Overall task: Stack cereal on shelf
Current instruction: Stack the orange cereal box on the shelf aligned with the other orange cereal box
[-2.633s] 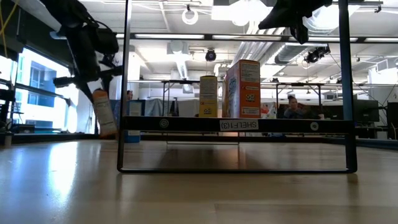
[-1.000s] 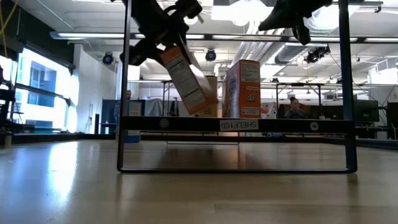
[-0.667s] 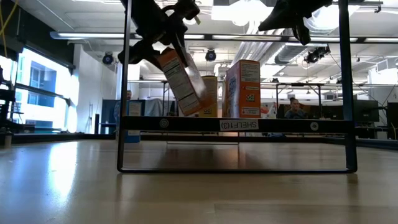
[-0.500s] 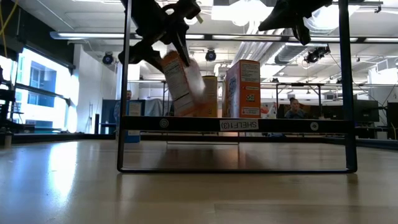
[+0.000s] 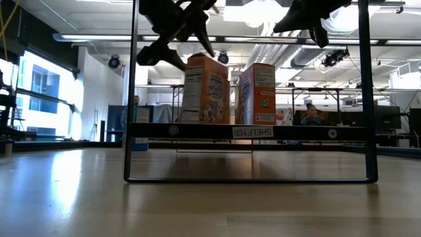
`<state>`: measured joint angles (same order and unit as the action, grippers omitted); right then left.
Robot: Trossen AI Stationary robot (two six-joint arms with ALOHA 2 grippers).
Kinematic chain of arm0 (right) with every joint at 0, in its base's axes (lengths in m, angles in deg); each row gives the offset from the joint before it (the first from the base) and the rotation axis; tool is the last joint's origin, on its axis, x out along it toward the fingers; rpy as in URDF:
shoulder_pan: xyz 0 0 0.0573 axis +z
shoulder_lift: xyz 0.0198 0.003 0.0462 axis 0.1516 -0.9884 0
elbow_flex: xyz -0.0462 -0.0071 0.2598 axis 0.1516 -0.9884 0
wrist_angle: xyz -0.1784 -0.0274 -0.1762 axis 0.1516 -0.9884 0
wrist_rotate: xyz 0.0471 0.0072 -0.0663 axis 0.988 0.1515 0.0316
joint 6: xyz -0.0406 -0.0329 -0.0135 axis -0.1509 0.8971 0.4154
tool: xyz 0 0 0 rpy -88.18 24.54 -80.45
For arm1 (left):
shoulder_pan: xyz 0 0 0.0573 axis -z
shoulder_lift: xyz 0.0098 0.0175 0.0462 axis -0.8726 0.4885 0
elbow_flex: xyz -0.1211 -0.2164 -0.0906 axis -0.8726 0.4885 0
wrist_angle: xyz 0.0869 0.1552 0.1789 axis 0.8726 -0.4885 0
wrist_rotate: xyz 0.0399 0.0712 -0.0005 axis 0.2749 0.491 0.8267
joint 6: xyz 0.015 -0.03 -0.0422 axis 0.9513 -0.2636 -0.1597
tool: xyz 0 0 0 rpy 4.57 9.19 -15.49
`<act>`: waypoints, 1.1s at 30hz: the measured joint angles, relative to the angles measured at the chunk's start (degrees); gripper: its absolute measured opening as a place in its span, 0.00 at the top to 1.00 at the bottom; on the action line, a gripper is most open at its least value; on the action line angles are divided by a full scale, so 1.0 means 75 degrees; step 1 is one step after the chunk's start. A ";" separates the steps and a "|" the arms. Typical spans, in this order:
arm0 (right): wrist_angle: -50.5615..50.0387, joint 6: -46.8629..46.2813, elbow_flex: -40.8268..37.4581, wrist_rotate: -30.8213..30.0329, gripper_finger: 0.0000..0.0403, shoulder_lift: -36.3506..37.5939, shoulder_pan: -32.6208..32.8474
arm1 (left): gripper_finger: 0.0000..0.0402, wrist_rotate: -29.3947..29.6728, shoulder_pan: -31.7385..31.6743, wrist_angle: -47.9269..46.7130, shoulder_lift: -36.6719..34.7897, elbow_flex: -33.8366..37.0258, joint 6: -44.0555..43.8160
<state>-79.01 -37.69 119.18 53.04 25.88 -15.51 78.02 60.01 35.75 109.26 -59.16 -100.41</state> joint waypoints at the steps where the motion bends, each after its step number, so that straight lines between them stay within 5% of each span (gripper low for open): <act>1: -0.0001 0.0000 0.0000 0.0000 1.00 0.0000 0.0001 | 0.40 0.0002 0.0000 0.0075 -0.0024 0.0000 0.0034; 14: -0.0002 -0.0026 0.0000 0.0009 1.00 0.0000 0.0000 | 0.42 -0.0126 -0.0563 -0.0056 -0.1059 0.0000 0.2250; 19: -0.0002 -0.0169 0.0000 0.0023 1.00 0.0000 0.0003 | 0.62 0.0860 -0.0484 -0.0419 -0.2307 0.0091 0.3264; 24: -0.0001 -0.0224 0.0000 0.0023 1.00 0.0000 0.0002 | 0.96 0.0903 0.0095 0.0344 -0.3358 0.1414 0.3097; 30: -0.0002 -0.0344 -0.0003 0.0020 1.00 -0.0003 0.0003 | 1.00 -0.0681 0.1175 0.3705 -0.3796 0.3770 0.3179; 33: -0.0004 -0.0341 -0.0003 -0.0001 1.00 -0.0003 0.0002 | 1.00 -0.0610 0.1553 0.4069 -0.3401 0.4251 0.3515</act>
<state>-79.04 -40.25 119.16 53.03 25.86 -15.49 73.44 71.65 66.26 83.75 -27.28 -74.04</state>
